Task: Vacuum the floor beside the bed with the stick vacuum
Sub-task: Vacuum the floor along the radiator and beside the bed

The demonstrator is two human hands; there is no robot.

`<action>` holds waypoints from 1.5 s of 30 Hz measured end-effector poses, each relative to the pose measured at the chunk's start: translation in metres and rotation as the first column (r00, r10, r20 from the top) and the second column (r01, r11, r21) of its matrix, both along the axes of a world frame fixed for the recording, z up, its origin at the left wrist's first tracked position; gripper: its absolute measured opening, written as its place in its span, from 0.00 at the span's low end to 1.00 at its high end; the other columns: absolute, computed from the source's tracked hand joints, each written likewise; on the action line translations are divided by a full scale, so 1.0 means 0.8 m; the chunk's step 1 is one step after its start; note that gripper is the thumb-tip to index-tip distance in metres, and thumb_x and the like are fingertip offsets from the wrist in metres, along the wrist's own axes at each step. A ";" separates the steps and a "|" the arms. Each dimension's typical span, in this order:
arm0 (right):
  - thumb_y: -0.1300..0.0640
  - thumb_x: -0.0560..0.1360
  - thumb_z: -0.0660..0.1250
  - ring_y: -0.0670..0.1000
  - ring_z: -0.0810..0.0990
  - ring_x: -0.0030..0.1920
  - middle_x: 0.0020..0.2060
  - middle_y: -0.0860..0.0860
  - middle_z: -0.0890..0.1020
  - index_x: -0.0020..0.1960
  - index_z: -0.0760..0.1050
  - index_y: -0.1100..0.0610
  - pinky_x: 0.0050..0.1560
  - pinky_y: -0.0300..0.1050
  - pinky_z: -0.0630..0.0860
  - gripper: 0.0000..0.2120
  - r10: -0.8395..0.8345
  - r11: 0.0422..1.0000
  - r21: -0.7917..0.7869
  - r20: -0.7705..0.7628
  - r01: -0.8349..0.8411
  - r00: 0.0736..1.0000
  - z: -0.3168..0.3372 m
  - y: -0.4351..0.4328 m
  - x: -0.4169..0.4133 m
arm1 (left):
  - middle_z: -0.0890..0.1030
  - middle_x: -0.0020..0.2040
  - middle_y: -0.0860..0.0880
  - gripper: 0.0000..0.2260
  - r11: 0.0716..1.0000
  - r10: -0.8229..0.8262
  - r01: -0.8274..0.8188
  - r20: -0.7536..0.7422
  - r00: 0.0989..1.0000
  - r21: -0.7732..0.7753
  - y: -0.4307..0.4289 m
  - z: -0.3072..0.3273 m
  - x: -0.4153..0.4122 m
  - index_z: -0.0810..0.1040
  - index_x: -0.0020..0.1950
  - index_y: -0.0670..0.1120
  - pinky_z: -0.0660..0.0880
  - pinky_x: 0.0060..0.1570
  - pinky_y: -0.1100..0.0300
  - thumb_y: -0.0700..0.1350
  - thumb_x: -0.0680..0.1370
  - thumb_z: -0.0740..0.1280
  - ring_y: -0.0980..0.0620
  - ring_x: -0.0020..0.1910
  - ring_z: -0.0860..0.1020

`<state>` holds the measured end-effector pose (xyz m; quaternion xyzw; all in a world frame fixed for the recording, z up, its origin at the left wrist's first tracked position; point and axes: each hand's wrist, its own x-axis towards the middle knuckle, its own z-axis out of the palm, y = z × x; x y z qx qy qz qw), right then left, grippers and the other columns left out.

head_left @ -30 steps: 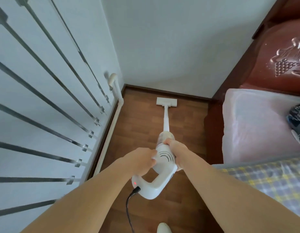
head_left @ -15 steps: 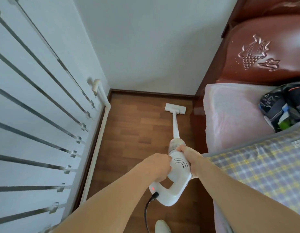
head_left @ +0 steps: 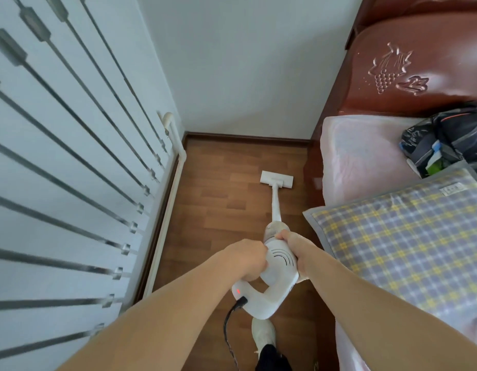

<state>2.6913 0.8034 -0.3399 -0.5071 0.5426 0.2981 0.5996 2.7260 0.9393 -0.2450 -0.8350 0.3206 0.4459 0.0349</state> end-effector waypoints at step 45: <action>0.45 0.74 0.70 0.59 0.83 0.38 0.43 0.57 0.84 0.61 0.78 0.57 0.58 0.60 0.82 0.21 0.087 0.995 0.046 -0.025 -0.086 0.996 0.034 0.030 -0.176 | 0.76 0.45 0.46 0.13 0.987 0.158 -0.155 -0.088 0.984 0.035 0.034 0.018 -0.185 0.75 0.62 0.43 0.70 0.41 0.58 0.46 0.82 0.57 0.48 0.41 0.74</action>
